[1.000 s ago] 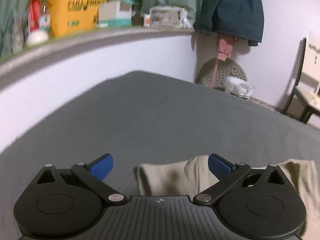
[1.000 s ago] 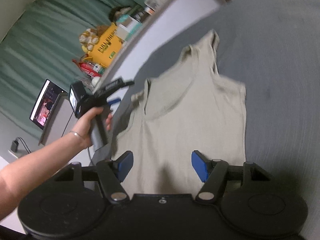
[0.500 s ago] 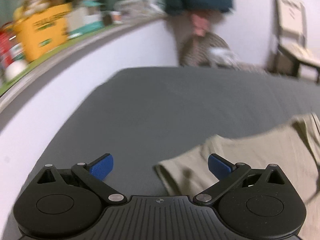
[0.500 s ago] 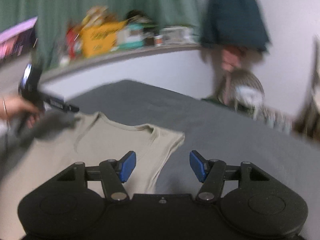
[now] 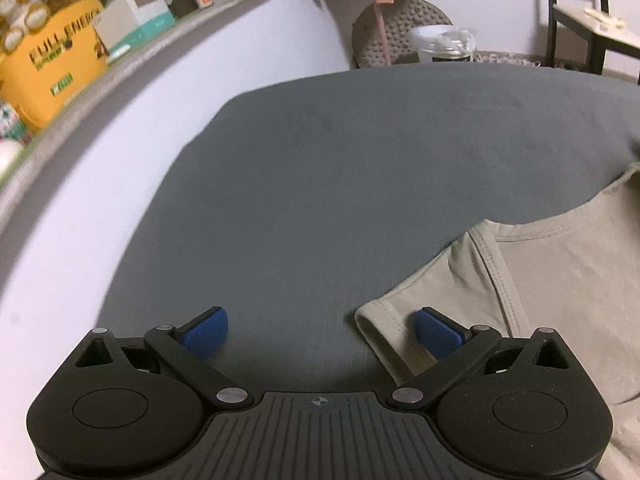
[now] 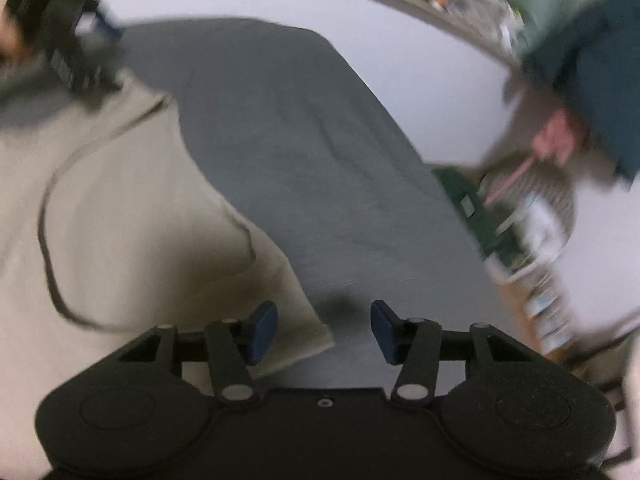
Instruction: Fold clothes
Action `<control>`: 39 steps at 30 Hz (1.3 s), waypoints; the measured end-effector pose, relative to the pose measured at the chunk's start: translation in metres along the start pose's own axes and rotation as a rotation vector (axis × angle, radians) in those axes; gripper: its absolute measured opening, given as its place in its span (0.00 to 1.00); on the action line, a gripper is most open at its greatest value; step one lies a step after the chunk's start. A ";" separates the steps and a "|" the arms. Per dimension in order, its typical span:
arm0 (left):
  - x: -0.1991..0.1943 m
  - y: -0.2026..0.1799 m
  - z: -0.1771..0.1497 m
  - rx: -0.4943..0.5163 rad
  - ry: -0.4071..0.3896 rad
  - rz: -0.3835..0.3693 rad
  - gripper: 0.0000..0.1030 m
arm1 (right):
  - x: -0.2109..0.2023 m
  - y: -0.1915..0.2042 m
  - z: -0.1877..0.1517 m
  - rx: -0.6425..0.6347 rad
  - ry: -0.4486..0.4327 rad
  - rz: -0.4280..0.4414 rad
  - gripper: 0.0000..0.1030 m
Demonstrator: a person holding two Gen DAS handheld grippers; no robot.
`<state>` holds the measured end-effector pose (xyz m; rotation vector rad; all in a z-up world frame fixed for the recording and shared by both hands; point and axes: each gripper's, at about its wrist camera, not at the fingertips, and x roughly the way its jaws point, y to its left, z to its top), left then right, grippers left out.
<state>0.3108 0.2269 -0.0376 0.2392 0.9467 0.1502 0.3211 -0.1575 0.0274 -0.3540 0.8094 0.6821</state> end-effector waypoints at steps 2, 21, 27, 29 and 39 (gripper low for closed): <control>0.005 0.003 -0.004 -0.021 0.002 -0.012 1.00 | 0.013 -0.005 0.007 0.002 0.031 0.015 0.48; 0.005 -0.012 -0.020 -0.219 -0.118 -0.078 0.12 | 0.016 -0.012 -0.006 0.151 -0.076 0.002 0.07; -0.035 -0.004 -0.025 -0.193 -0.263 -0.101 0.12 | -0.029 0.006 -0.011 0.069 -0.199 0.006 0.07; -0.058 -0.003 -0.029 -0.141 -0.308 -0.112 0.12 | -0.051 0.013 -0.016 0.038 -0.241 0.019 0.07; -0.217 -0.024 -0.104 0.133 -0.367 -0.186 0.12 | -0.199 0.097 -0.098 -0.092 -0.453 0.097 0.07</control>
